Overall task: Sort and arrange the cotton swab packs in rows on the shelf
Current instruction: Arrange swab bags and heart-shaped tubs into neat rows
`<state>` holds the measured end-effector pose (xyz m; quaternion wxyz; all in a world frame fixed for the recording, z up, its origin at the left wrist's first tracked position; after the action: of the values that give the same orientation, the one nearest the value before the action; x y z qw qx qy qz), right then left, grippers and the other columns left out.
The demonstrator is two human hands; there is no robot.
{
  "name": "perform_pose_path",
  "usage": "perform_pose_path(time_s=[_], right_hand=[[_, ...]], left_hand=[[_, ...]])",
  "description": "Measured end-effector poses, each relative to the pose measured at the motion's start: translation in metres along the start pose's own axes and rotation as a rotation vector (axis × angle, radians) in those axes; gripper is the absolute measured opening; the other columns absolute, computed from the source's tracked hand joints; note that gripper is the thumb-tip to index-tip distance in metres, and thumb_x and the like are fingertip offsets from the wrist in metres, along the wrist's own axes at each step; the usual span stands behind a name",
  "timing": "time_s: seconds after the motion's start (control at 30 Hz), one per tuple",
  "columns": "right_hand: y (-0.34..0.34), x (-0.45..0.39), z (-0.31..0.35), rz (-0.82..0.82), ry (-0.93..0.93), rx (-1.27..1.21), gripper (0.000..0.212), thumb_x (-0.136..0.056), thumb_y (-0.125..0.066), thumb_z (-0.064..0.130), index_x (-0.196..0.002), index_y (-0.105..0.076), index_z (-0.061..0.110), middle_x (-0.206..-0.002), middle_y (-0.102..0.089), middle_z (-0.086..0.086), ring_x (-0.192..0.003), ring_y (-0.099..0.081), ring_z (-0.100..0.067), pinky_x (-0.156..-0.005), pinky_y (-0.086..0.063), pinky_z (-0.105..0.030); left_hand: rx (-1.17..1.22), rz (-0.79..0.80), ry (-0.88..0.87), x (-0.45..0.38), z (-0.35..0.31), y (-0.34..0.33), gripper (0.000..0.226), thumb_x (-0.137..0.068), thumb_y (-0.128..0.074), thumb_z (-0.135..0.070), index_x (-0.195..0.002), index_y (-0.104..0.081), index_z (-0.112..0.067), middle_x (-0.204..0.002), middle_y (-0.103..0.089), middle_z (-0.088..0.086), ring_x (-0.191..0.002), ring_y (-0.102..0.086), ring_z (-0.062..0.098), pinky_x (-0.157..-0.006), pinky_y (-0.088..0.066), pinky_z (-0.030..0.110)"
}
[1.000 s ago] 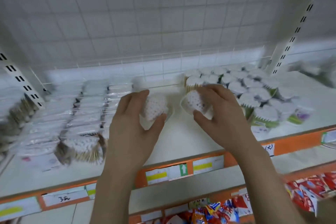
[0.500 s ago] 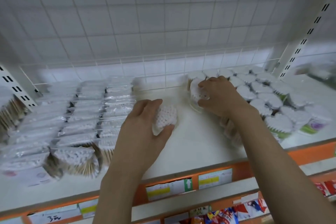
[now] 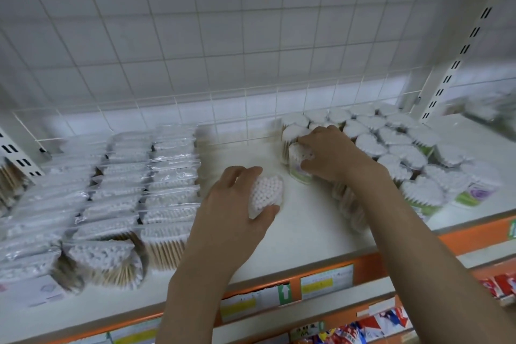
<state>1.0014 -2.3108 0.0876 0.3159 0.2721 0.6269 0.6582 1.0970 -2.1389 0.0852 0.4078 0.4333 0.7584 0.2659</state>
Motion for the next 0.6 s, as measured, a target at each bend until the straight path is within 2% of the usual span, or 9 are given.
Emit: perform_pose_path(time_s=[0.1, 0.2, 0.3, 0.47, 0.6], right_hand=[[0.000, -0.003, -0.004, -0.001, 0.014, -0.034, 0.049, -0.082, -0.060, 0.029, -0.128, -0.051, 0.014, -0.121, -0.048, -0.011, -0.113, -0.042, -0.029, -0.087, -0.036, -0.033], [0.004, -0.004, -0.009, -0.013, 0.041, -0.071, 0.053, -0.082, -0.062, 0.029, -0.131, -0.049, 0.014, -0.128, -0.044, -0.009, -0.118, -0.039, -0.028, -0.093, -0.037, -0.034], [0.011, 0.001, -0.017, -0.020, 0.078, -0.134, 0.055, -0.085, -0.060, 0.032, -0.135, -0.045, 0.014, -0.132, -0.043, -0.008, -0.123, -0.035, -0.027, -0.096, -0.033, -0.033], [0.038, 0.028, -0.042, -0.150, 0.109, -0.199, 0.040, -0.091, -0.051, 0.029, -0.125, -0.051, 0.009, -0.123, -0.050, -0.009, -0.118, -0.040, -0.027, -0.094, -0.035, -0.034], [0.050, 0.060, -0.060, -0.236, 0.151, -0.267, 0.047, -0.093, -0.050, 0.032, -0.136, -0.043, 0.016, -0.134, -0.046, -0.002, -0.125, -0.036, -0.021, -0.099, -0.028, -0.027]], left_hand=[[0.005, 0.000, 0.007, -0.005, -0.005, -0.006, 0.058, -0.078, -0.069, -0.034, -0.130, -0.049, -0.021, -0.126, -0.048, -0.005, -0.110, -0.051, 0.016, -0.089, -0.047, 0.032], [0.001, 0.008, 0.035, -0.009, -0.009, -0.016, 0.058, -0.079, -0.068, -0.033, -0.132, -0.048, -0.020, -0.127, -0.047, -0.004, -0.108, -0.051, 0.015, -0.088, -0.043, 0.023], [-0.025, 0.025, 0.069, -0.015, -0.014, -0.029, 0.058, -0.081, -0.067, -0.035, -0.133, -0.046, -0.021, -0.129, -0.044, -0.005, -0.105, -0.052, 0.014, -0.086, -0.042, 0.021], [-0.056, 0.018, 0.095, -0.027, -0.031, -0.053, 0.057, -0.079, -0.069, -0.036, -0.130, -0.049, -0.022, -0.125, -0.048, -0.004, -0.102, -0.056, 0.017, -0.078, -0.039, 0.018], [-0.047, 0.018, 0.105, -0.036, -0.047, -0.075, 0.052, -0.077, -0.070, -0.035, -0.126, -0.052, -0.026, -0.121, -0.050, -0.005, -0.098, -0.058, 0.018, -0.074, -0.040, 0.020]])
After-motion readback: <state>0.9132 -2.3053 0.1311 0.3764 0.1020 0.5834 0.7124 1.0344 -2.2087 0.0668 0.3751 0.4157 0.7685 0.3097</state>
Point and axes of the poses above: each hand's wrist, its own x-axis away from the middle knuckle, its own y-axis out of the back of the hand, z = x × y, the point moved 6 cm from there along -x, towards the middle knuckle
